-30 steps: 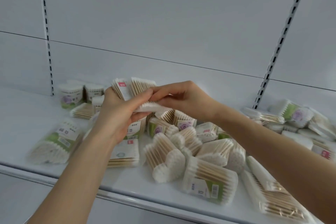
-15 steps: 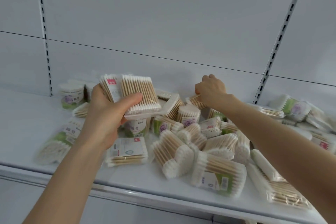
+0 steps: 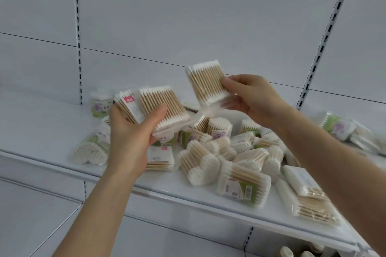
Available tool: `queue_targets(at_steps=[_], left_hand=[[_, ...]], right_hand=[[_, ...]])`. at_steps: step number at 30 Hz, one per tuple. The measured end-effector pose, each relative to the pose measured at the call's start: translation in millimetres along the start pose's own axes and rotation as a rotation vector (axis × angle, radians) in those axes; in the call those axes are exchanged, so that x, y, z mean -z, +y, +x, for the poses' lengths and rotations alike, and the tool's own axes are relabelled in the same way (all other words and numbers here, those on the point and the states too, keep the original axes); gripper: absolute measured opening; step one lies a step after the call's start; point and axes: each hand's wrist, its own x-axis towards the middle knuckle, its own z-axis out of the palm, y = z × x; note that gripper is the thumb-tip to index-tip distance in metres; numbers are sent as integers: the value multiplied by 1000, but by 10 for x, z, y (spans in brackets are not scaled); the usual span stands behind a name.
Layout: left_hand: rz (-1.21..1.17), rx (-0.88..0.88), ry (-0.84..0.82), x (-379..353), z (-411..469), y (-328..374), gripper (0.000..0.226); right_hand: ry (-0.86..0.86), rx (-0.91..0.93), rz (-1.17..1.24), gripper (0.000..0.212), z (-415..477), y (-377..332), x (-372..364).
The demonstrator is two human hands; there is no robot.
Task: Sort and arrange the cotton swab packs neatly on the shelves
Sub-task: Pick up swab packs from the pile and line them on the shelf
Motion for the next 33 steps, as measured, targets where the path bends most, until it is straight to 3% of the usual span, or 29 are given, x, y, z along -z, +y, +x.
queue_targets(at_steps=[4, 8, 16, 20, 23, 25, 27, 30, 33], left_hand=[[-84, -9, 14, -89, -238, 93, 82], [-31, -36, 57, 93, -443, 198, 83], [55, -103, 201, 836, -732, 524, 77], [79, -120, 243, 1338, -742, 758, 77], [106, -140, 285, 1828, -693, 967, 79], [125, -158, 326, 2233, -636, 1138, 78], [140, -181, 376, 2674, -575, 1356, 73], [162, -214, 418, 3402, -466, 1756, 65], [213, -218, 478, 4136, -391, 2142, 71]], right_hand=[[-89, -30, -48, 13, -267, -8, -403], [-170, -27, -79, 14, -391, 13, -670], [-500, 7, -27, 23, -585, -30, -1375], [-548, -52, 117, 18, -577, -23, -1981], [-513, -89, 242, 30, -564, -25, -2585], [-477, 64, 160, 35, -541, -51, -3071], [-449, 342, 28, 26, -537, -124, -3625], [-530, 577, 22, 19, -573, -309, -4492], [-789, 590, -23, 58, -630, -462, -5249]])
